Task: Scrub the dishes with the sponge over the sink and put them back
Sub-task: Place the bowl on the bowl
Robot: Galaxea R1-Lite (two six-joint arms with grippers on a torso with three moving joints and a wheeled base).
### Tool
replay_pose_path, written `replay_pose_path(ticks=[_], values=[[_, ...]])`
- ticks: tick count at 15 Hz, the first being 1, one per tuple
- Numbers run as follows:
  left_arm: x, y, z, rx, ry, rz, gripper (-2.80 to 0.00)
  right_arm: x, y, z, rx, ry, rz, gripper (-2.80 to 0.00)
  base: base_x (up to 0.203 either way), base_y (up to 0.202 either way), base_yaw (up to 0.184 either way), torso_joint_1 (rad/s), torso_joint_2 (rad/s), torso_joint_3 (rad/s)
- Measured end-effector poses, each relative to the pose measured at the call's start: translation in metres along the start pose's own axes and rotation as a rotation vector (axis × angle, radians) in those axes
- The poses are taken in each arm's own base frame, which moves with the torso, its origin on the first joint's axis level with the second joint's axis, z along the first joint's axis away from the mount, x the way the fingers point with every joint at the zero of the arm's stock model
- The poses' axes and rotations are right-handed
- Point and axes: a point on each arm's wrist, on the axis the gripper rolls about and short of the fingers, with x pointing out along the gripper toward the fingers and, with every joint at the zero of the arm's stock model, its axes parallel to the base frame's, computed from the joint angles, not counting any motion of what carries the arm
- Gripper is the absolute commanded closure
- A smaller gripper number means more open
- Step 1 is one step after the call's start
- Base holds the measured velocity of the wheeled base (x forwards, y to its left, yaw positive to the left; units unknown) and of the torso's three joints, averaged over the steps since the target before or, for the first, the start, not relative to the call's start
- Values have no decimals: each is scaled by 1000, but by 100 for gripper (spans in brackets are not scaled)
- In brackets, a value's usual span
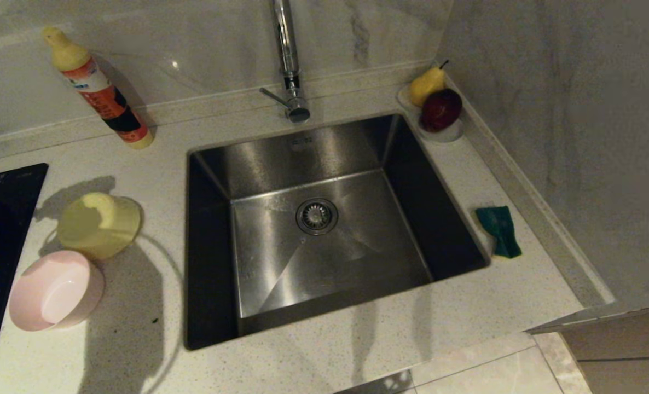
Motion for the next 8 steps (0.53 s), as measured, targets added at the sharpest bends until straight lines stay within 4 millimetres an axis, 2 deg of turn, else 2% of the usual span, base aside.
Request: replay_pose_path(ticks=[8], values=[[3,-3,3,62,26,-56,0,0,0,0,0,0,0,0,0,0,0,0,0,0]])
